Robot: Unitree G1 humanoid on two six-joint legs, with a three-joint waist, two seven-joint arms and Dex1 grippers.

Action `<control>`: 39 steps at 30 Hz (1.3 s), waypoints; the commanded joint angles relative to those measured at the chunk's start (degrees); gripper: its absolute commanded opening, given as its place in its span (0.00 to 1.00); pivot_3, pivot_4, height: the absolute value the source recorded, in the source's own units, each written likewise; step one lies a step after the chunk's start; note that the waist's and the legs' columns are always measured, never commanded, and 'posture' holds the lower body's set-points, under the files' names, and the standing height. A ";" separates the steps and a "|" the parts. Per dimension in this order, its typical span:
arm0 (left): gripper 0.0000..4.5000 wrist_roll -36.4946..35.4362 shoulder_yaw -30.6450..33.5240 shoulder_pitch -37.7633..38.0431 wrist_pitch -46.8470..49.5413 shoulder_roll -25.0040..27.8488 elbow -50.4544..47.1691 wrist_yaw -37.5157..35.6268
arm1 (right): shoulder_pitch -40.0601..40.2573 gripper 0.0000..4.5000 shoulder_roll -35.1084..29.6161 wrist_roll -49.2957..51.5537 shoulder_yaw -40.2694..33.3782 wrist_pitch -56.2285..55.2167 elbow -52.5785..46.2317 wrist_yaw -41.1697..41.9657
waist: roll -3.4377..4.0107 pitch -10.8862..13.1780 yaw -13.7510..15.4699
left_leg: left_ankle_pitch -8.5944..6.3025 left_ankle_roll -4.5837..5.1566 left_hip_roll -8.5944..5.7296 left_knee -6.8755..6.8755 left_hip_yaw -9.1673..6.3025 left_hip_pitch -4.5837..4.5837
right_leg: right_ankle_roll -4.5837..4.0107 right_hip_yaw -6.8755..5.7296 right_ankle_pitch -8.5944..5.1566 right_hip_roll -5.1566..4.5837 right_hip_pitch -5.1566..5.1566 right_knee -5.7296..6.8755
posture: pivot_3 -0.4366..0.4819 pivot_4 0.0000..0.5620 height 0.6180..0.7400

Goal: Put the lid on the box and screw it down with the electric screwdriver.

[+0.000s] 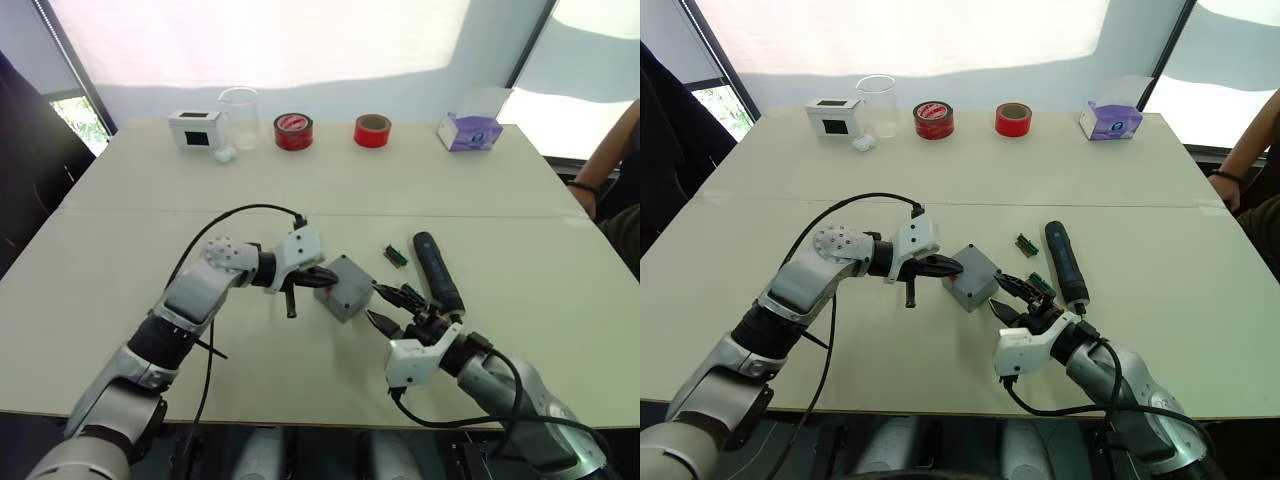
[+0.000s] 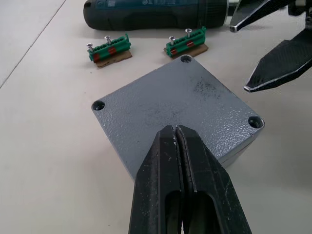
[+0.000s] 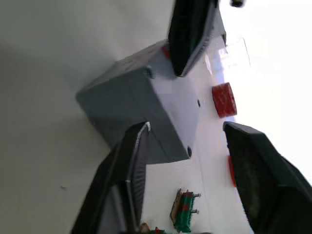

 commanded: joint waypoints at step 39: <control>0.00 -1.58 4.02 8.88 14.39 -0.28 -7.75 5.12 | -17.46 0.01 3.49 19.27 8.20 37.73 2.28 12.18 | 0.10 0.19 -0.01 | -0.02 -0.06 -0.02 -0.12 -0.03 -0.29 | -0.03 -0.05 0.00 -0.16 -0.42 -0.03 | 0.48 0.27 1.00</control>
